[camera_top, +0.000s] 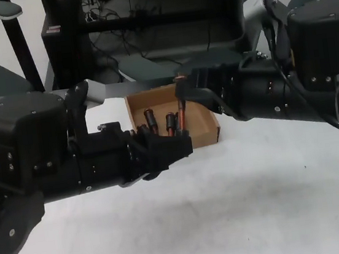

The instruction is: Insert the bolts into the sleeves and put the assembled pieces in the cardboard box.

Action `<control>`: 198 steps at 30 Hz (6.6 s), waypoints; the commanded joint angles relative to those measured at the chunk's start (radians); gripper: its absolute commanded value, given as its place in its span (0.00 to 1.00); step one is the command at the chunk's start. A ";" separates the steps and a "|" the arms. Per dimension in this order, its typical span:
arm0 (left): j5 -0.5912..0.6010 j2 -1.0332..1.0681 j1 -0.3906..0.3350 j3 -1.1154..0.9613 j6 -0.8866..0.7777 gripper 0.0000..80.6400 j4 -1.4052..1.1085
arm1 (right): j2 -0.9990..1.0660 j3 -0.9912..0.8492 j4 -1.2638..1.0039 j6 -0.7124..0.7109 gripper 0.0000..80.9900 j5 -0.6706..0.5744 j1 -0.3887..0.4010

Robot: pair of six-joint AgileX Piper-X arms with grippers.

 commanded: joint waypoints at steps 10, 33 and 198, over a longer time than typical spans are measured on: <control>-0.018 -0.013 -0.004 -0.009 -0.013 0.02 -0.073 | -0.026 -0.010 -0.005 -0.006 0.01 0.149 0.083; -0.079 -0.013 -0.004 -0.009 0.034 0.02 -0.166 | -0.093 -0.010 0.108 -0.082 0.01 0.168 0.170; -0.340 -0.725 -0.090 0.595 0.158 0.71 0.167 | -1.304 0.778 0.831 0.058 0.82 0.518 -0.015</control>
